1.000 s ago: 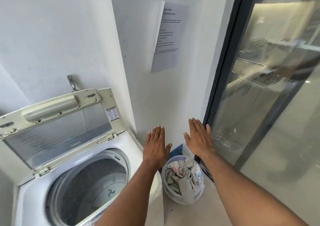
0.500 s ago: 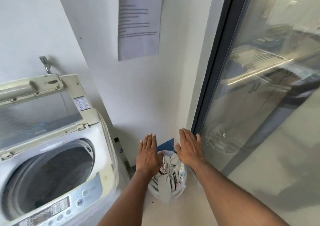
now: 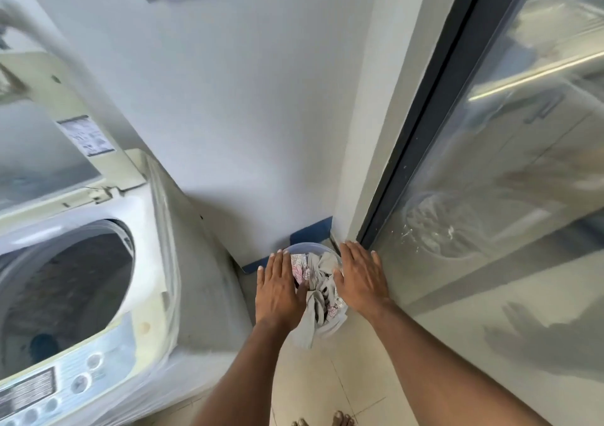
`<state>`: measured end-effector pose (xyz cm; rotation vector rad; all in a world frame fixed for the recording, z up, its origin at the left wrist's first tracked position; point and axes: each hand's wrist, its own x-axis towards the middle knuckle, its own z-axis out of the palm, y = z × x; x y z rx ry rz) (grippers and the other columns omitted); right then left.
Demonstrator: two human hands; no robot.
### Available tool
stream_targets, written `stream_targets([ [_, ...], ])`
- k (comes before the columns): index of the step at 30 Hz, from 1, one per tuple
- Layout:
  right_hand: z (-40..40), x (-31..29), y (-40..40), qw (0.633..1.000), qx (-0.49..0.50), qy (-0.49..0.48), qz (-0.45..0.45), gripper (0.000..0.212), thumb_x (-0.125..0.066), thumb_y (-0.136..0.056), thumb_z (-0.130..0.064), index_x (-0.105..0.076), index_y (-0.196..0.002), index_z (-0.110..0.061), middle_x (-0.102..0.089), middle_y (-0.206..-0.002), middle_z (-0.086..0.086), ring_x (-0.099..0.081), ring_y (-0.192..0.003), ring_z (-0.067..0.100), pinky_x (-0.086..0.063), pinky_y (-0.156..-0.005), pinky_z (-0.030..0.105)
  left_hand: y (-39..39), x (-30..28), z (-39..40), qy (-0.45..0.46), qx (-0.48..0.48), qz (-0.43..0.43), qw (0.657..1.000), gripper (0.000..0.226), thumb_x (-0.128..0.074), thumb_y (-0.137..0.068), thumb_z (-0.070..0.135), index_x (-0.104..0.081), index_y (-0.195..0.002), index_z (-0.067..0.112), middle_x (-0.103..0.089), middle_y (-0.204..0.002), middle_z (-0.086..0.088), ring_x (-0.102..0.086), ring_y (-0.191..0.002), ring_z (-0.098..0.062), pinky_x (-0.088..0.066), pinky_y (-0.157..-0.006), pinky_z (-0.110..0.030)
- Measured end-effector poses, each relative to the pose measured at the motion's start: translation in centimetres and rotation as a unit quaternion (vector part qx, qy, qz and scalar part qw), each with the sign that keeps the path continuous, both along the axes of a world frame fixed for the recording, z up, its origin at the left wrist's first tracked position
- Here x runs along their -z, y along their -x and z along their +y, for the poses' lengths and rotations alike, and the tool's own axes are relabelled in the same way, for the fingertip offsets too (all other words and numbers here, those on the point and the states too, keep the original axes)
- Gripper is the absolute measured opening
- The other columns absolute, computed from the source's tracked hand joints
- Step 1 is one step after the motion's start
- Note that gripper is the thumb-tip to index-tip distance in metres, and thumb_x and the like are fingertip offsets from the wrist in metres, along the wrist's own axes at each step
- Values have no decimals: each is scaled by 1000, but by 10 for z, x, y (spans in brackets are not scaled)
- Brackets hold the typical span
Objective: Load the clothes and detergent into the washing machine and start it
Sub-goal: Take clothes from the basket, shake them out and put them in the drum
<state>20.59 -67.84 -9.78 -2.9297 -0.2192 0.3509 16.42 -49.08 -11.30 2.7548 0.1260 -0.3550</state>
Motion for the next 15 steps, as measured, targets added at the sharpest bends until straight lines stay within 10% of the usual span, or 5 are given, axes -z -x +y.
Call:
stream_targets([
  [15, 10, 305, -26, 994, -9, -49, 95, 62, -57, -103, -34, -33, -157, -17, -39, -163, 3, -40, -148, 22, -40, -115, 40, -29, 299, -9, 135, -143, -28, 980, 63, -56, -96, 34, -46, -153, 10, -56, -153, -11, -51, -141, -32, -43, -117, -50],
])
